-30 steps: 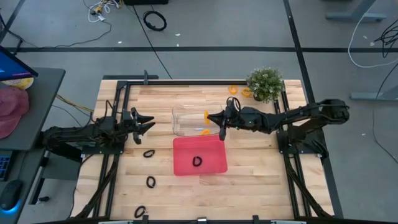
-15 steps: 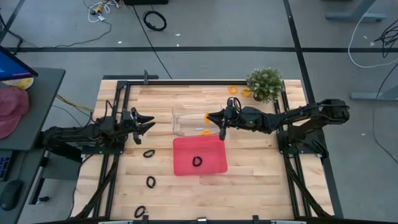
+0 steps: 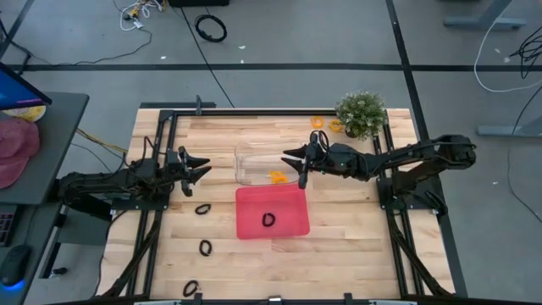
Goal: Sort spring keychains
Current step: Put the yellow spring keychain into the transparent bin
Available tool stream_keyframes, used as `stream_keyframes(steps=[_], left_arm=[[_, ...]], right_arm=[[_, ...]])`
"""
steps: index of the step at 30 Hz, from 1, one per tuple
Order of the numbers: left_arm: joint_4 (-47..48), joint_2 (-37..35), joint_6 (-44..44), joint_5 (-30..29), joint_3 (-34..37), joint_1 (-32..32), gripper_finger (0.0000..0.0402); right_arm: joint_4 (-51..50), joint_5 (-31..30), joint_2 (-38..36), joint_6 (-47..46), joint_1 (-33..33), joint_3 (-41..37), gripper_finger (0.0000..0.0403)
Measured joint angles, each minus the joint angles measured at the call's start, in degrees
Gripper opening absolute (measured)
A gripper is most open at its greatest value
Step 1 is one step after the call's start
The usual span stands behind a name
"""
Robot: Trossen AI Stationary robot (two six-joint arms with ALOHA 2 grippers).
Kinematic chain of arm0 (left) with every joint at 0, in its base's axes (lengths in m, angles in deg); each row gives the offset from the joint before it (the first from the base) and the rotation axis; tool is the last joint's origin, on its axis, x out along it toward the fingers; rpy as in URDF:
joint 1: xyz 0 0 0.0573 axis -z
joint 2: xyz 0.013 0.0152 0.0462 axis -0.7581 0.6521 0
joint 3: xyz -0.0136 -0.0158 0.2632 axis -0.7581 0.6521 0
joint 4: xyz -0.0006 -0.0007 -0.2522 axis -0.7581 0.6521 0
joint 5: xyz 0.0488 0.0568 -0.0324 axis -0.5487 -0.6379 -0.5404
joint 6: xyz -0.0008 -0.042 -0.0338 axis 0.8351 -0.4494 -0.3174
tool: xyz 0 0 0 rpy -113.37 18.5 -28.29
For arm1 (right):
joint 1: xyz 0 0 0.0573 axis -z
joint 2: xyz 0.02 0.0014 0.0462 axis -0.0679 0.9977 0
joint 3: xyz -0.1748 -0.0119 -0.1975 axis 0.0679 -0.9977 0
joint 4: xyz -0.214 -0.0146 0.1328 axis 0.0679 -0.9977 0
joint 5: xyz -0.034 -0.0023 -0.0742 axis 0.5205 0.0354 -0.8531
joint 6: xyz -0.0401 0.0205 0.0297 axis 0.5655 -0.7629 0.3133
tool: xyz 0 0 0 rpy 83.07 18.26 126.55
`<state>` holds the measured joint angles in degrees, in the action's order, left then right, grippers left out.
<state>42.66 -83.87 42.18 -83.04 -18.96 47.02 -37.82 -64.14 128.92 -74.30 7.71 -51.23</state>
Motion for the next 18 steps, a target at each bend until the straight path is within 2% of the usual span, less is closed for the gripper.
stream_keyframes(steps=[6,18], left_arm=[[0.00,0.00,0.00,-0.01,0.00,0.00,0.0154],[0.00,-0.02,0.00,0.00,0.00,0.00,0.0154]], right_arm=[[1.86,0.00,0.00,0.98,-0.02,0.01,0.0118],[-1.06,-1.42,0.00,12.64,1.47,0.02,0.0115]])
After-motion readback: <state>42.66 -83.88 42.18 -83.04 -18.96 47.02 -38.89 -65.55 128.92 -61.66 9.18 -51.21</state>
